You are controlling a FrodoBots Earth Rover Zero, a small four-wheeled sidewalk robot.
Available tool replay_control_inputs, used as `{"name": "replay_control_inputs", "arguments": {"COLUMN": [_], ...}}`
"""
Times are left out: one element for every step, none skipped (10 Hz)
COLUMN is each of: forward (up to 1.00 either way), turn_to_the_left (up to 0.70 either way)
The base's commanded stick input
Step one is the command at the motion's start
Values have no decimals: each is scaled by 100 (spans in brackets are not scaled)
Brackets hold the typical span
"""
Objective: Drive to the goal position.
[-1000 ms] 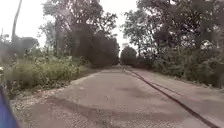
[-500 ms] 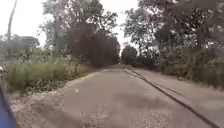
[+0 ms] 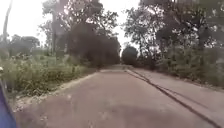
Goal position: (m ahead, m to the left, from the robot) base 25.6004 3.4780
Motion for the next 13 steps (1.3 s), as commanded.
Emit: {"name": "replay_control_inputs", "arguments": {"forward": [70, 70, 70, 70, 70, 70, 70, 70, 70, 70, 70, 70, 70], "turn_to_the_left": [-1, -1, -1, -1, -1, -1, -1, -1, -1, -1, -1, -1, -1]}}
